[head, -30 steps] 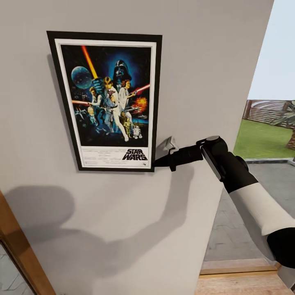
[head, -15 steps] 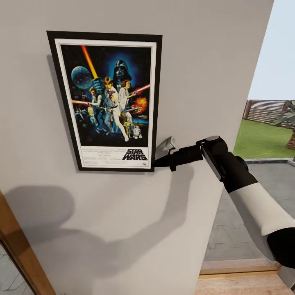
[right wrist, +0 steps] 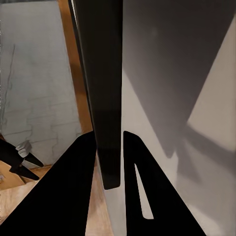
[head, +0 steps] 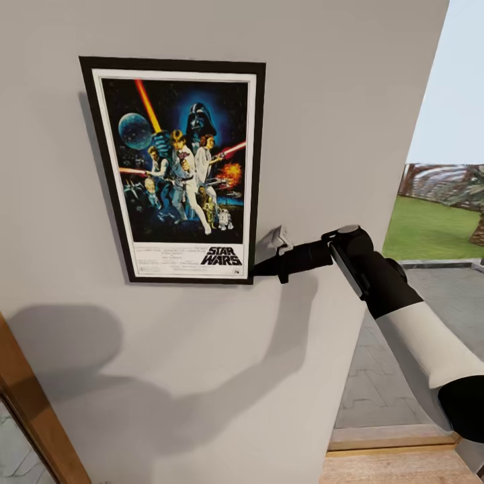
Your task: Pick up the poster from the kitchen countertop and hang it on one of the wall nails in the kitchen.
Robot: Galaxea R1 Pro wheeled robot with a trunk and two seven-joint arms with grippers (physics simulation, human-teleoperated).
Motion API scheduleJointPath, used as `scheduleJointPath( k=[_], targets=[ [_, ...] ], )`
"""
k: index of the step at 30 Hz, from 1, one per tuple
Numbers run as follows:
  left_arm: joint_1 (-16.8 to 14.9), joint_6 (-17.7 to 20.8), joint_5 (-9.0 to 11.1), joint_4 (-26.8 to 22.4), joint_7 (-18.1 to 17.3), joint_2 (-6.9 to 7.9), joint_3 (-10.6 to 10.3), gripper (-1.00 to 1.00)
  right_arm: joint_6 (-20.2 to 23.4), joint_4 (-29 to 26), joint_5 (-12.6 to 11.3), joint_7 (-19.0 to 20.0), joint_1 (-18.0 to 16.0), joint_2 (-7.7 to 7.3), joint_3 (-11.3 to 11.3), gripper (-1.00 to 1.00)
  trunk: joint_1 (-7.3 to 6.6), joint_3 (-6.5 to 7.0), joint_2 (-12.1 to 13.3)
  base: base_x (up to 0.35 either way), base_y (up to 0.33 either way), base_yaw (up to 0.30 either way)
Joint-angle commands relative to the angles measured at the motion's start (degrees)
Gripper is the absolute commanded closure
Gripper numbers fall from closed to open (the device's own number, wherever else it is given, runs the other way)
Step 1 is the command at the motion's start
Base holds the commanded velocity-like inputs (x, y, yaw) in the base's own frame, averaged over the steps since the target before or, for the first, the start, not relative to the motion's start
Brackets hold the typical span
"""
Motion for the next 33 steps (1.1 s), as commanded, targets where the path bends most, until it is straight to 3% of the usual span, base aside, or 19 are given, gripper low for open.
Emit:
scheduleJointPath(
  k=[1,33],
  targets=[
    [-0.03,-0.32,-0.1,0.09,-0.14,0.01,0.1,-1.0,0.61,0.0,-0.35,-0.01,-0.01,-0.05,0.12,1.0,0.02,-0.03,-0.05,0.0,0.0,0.0],
    [-0.03,-0.32,-0.1,0.09,-0.14,0.01,0.11,-1.0,0.61,0.08,-0.31,-0.1,0.04,-0.05,0.12,1.0,0.02,-0.03,-0.05,0.0,0.0,0.0]
  ],
)
